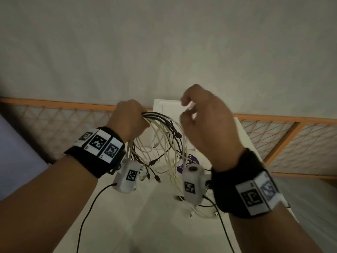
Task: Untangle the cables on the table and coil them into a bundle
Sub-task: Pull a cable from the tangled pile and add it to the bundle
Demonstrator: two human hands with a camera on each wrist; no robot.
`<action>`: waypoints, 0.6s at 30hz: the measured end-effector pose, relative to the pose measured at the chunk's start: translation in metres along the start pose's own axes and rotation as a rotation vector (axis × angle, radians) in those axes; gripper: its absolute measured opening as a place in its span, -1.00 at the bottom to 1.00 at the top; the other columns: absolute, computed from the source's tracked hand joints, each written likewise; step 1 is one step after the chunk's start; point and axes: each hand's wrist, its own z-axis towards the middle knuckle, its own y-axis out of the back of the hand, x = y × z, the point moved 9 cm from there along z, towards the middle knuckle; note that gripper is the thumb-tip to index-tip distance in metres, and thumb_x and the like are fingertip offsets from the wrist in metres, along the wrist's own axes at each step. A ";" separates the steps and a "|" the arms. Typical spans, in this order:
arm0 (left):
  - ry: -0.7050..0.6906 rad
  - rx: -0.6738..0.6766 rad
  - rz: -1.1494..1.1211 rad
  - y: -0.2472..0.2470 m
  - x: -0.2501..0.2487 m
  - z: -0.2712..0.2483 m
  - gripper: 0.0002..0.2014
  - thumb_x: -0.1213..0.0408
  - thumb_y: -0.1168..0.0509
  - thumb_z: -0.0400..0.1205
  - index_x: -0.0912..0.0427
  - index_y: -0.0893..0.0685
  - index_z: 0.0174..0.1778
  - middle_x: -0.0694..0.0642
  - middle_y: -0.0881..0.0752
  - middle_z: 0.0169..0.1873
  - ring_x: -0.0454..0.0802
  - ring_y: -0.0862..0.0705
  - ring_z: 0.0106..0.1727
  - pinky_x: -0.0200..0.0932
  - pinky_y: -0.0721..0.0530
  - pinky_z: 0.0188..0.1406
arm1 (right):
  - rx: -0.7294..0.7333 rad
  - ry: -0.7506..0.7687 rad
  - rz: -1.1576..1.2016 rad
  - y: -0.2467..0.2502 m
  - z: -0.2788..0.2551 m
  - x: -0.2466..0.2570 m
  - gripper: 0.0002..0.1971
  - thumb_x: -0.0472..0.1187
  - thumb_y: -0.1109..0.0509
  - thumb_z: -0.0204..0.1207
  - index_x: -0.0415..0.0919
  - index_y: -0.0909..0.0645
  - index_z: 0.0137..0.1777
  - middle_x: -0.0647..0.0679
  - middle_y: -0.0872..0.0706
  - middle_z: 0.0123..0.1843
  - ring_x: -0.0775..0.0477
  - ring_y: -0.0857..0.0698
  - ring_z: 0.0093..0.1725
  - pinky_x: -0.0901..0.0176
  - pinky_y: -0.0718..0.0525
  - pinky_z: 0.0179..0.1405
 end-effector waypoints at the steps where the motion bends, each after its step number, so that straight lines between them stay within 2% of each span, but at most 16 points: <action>1: -0.034 0.023 -0.018 -0.003 -0.006 -0.001 -0.71 0.34 -0.36 0.52 0.04 -0.56 -0.53 0.00 -0.57 -0.52 0.02 -0.60 -0.39 -0.16 -0.34 -0.46 | 0.035 0.024 0.026 -0.018 -0.002 0.003 -0.81 -0.23 -0.34 0.38 -0.13 -0.52 0.00 -0.03 -0.66 -0.16 -0.14 -0.63 -0.22 -0.04 -0.60 -0.27; 2: -0.056 0.042 -0.085 -0.005 -0.012 -0.003 -0.81 0.39 -0.35 0.51 0.14 -0.66 -0.43 0.06 -0.64 -0.45 0.05 -0.65 -0.34 -0.14 -0.42 -0.45 | 0.108 0.019 0.036 -0.041 -0.005 0.001 -0.76 -0.15 -0.38 0.38 -0.12 -0.51 0.04 -0.01 -0.66 -0.12 -0.15 -0.64 -0.17 -0.04 -0.60 -0.20; 3: -0.078 0.037 -0.183 -0.006 -0.016 -0.004 -0.89 0.45 -0.33 0.50 0.20 -0.76 -0.23 0.11 -0.72 -0.33 0.08 -0.71 -0.27 -0.11 -0.54 -0.38 | 0.175 -0.021 0.050 -0.064 -0.009 -0.007 -0.69 -0.11 -0.42 0.36 -0.10 -0.47 0.07 0.02 -0.64 -0.11 -0.15 -0.65 -0.13 -0.03 -0.58 -0.16; 4: -0.050 0.030 -0.290 -0.006 -0.016 -0.005 -0.75 0.52 -0.31 0.49 0.18 -0.78 -0.02 0.10 -0.76 -0.21 0.06 -0.75 -0.23 -0.12 -0.64 -0.30 | 0.230 -0.090 0.059 -0.087 -0.015 -0.021 -0.65 -0.13 -0.44 0.33 -0.08 -0.42 0.07 0.06 -0.62 -0.12 -0.15 -0.66 -0.12 -0.01 -0.56 -0.13; 5: -0.010 0.032 -0.403 -0.008 -0.014 -0.008 -0.61 0.56 -0.27 0.49 0.10 -0.75 0.14 0.05 -0.77 -0.17 0.01 -0.77 -0.26 -0.20 -0.68 -0.32 | 0.289 -0.178 0.059 -0.107 -0.023 -0.039 -0.63 -0.15 -0.44 0.31 -0.06 -0.36 0.04 0.11 -0.61 -0.17 -0.14 -0.67 -0.14 0.01 -0.53 -0.11; 6: 0.021 0.031 -0.471 -0.010 -0.010 -0.009 -0.56 0.57 -0.25 0.49 0.04 -0.72 0.18 -0.01 -0.77 -0.21 -0.04 -0.76 -0.32 -0.31 -0.66 -0.40 | 0.364 -0.282 0.063 -0.126 -0.035 -0.059 -0.64 -0.15 -0.43 0.30 -0.04 -0.32 0.00 0.15 -0.61 -0.22 -0.13 -0.68 -0.17 0.00 -0.54 -0.07; 7: 0.029 0.010 -0.486 -0.007 -0.009 -0.011 -0.55 0.58 -0.25 0.49 0.03 -0.73 0.17 -0.06 -0.77 -0.26 -0.08 -0.72 -0.36 -0.40 -0.61 -0.46 | 0.452 -0.397 0.080 -0.146 -0.053 -0.081 -0.68 -0.13 -0.42 0.30 -0.01 -0.33 -0.06 0.14 -0.62 -0.25 -0.11 -0.69 -0.17 -0.03 -0.58 -0.02; 9: -0.002 -0.097 -0.478 0.012 -0.007 -0.013 -0.60 0.61 -0.23 0.47 0.11 -0.77 0.06 -0.01 -0.76 -0.24 -0.17 -0.67 -0.32 -0.47 -0.54 -0.37 | 0.631 -0.553 0.018 -0.175 -0.096 -0.118 -0.78 -0.09 -0.39 0.29 0.04 -0.41 -0.14 0.09 -0.68 -0.20 -0.12 -0.70 -0.08 -0.07 -0.60 0.09; 11: -0.019 -0.247 -0.525 0.042 0.002 -0.014 -0.65 0.60 -0.21 0.48 0.14 -0.78 -0.02 0.04 -0.78 -0.17 -0.18 -0.68 -0.25 -0.47 -0.54 -0.22 | 0.758 -0.626 -0.128 -0.186 -0.144 -0.153 -0.79 -0.08 -0.33 0.34 0.06 -0.50 -0.01 0.06 -0.72 -0.06 -0.13 -0.70 0.08 -0.06 -0.54 0.19; 12: 0.005 -0.305 -0.549 0.055 0.012 -0.013 -0.66 0.58 -0.21 0.47 0.10 -0.78 -0.07 -0.05 -0.78 -0.24 -0.27 -0.66 -0.30 -0.51 -0.52 -0.26 | 0.794 -0.659 -0.166 -0.185 -0.169 -0.169 -0.75 -0.09 -0.31 0.39 0.10 -0.52 0.08 0.06 -0.73 -0.01 -0.11 -0.69 0.13 -0.06 -0.52 0.24; 13: 0.051 -0.348 -0.573 0.066 0.025 -0.011 -0.66 0.56 -0.20 0.46 0.06 -0.77 -0.13 -0.19 -0.75 -0.36 -0.34 -0.63 -0.39 -0.53 -0.49 -0.37 | 0.805 -0.669 -0.216 -0.181 -0.191 -0.185 -0.71 -0.12 -0.28 0.42 0.12 -0.52 0.14 0.08 -0.73 0.03 -0.08 -0.68 0.17 -0.04 -0.49 0.28; 14: 0.110 -0.378 -0.606 0.074 0.039 -0.011 -0.67 0.55 -0.20 0.46 0.04 -0.75 -0.19 -0.23 -0.69 -0.49 -0.36 -0.58 -0.50 -0.49 -0.46 -0.48 | 0.812 -0.658 -0.280 -0.177 -0.211 -0.199 -0.65 -0.18 -0.24 0.43 0.14 -0.51 0.21 0.09 -0.74 0.07 -0.04 -0.67 0.20 -0.04 -0.43 0.33; 15: 0.169 -0.404 -0.646 0.078 0.052 -0.010 -0.69 0.54 -0.20 0.47 0.02 -0.73 -0.24 -0.18 -0.64 -0.56 -0.35 -0.51 -0.58 -0.43 -0.44 -0.56 | 0.812 -0.648 -0.335 -0.170 -0.227 -0.210 -0.55 -0.25 -0.22 0.43 0.18 -0.46 0.29 0.11 -0.73 0.14 0.00 -0.65 0.24 -0.05 -0.35 0.39; 17: 0.227 -0.406 -0.663 0.079 0.065 -0.006 -0.73 0.49 -0.25 0.53 0.01 -0.69 -0.31 -0.09 -0.58 -0.55 -0.34 -0.44 -0.64 -0.41 -0.39 -0.62 | 0.794 -0.687 -0.372 -0.157 -0.254 -0.229 -0.35 -0.33 -0.22 0.40 0.28 -0.30 0.42 0.16 -0.67 0.29 0.05 -0.60 0.31 -0.10 -0.25 0.49; 18: 0.218 -0.388 -0.648 0.076 0.064 -0.005 -0.73 0.47 -0.26 0.54 0.00 -0.67 -0.35 -0.13 -0.58 -0.58 -0.35 -0.44 -0.64 -0.45 -0.38 -0.63 | 0.795 -0.716 -0.357 -0.152 -0.263 -0.236 -0.29 -0.31 -0.26 0.38 0.31 -0.22 0.46 0.18 -0.61 0.38 0.05 -0.58 0.34 -0.13 -0.27 0.50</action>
